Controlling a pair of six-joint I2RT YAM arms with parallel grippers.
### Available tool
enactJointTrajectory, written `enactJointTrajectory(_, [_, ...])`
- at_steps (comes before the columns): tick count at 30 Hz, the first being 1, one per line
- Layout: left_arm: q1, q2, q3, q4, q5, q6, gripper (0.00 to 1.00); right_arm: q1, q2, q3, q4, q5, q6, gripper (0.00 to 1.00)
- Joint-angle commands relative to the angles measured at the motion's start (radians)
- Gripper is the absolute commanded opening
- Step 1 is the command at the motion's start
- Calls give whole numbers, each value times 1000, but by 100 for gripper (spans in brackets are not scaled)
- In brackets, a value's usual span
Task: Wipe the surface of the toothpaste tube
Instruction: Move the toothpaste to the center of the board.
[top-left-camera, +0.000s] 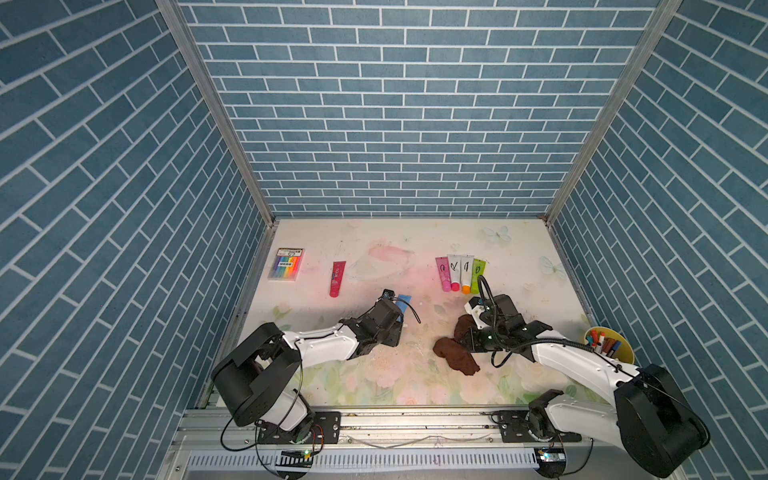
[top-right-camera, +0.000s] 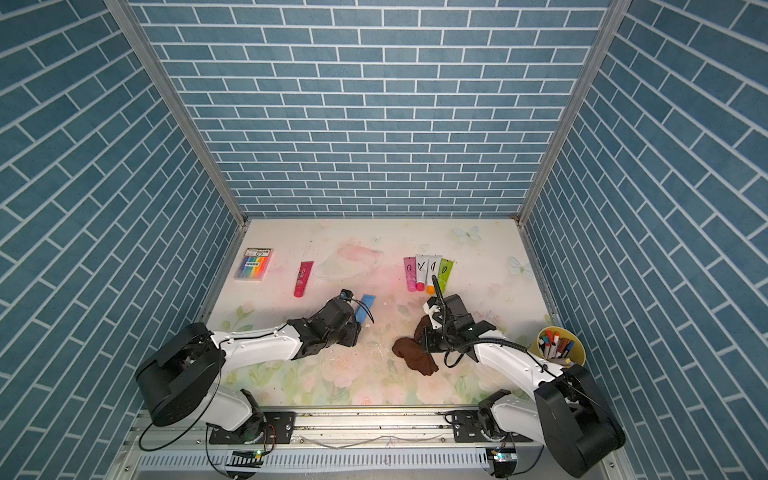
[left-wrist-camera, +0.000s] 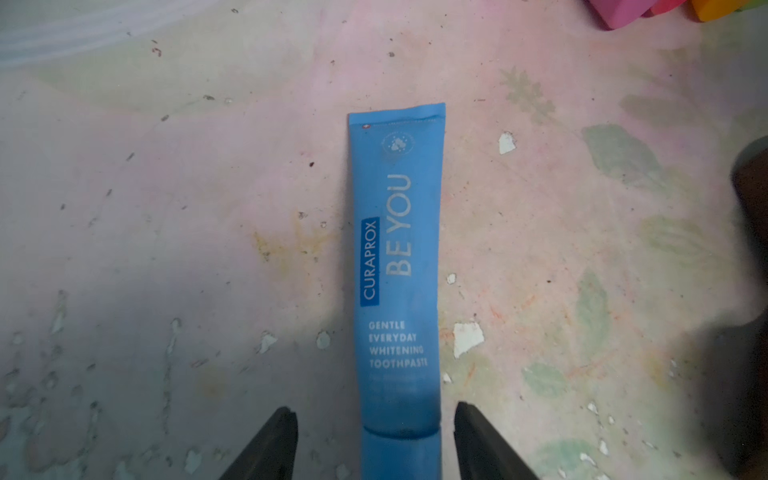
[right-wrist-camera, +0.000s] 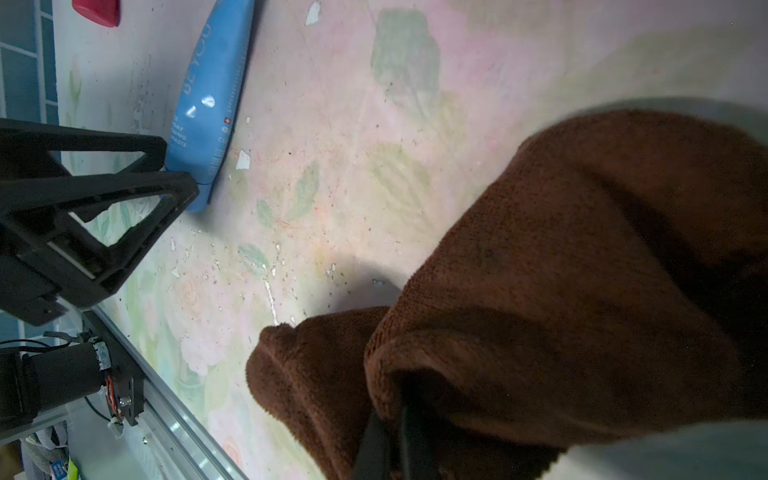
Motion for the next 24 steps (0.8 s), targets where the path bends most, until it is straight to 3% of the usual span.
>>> enactJointTrajectory(1, [5,29,0,51,41,33,62,1,13,2,13,-10,-25,0])
enactJointTrajectory(11, [-22,16,-68,75,15,29,44,0,12,7,7,-1,-28,0])
enactJointTrajectory(16, [-60,29,-67,86,7,55,30,1,-8,5,-7,11,-30,0])
enactJointTrajectory(24, [-189,-13,-57,115,3,166,26,1,-149,81,-160,80,-59,0])
